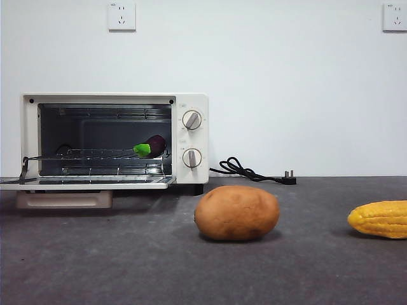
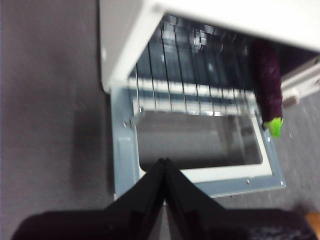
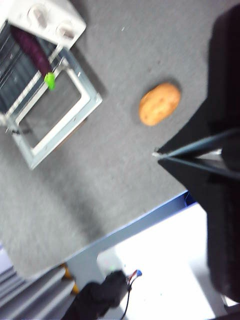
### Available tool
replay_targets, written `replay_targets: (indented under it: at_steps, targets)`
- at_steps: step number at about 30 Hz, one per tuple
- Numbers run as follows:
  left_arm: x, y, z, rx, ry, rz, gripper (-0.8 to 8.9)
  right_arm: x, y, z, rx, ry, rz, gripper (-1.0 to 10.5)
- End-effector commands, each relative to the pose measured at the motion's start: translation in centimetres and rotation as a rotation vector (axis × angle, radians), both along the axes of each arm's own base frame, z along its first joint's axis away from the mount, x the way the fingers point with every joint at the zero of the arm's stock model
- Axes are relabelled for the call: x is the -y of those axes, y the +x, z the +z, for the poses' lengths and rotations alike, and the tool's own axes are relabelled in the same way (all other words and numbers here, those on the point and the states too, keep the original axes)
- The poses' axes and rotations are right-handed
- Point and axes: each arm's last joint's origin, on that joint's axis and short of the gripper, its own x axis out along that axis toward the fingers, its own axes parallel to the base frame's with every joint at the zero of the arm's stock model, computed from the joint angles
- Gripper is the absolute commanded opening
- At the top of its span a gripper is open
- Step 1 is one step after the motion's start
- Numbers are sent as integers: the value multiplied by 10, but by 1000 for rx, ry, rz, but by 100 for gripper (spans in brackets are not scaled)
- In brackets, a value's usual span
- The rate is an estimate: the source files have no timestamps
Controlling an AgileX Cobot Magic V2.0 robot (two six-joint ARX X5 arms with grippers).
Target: Take the eggplant from the table,put the eggplant in the oven
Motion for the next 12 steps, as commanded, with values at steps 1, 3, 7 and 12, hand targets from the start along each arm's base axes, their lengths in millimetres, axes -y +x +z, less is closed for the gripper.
replay_targets:
  at_steps: [1, 3, 7, 12]
  targets:
    - [-7, 13, -25, -55, -13, -44, -6, 1, -1, 0, 10, -21, -14, -11]
    - [-11, 22, -42, -92, -17, -62, -6, 2, -1, 0, 17, -32, -29, -11]
    - [-22, 34, -69, -143, -36, -62, -6, 3, 0, -1, 30, -48, -52, -11]
    - [-40, 41, -95, -181, -60, -30, -6, 3, 1, -1, 47, -69, -82, -11]
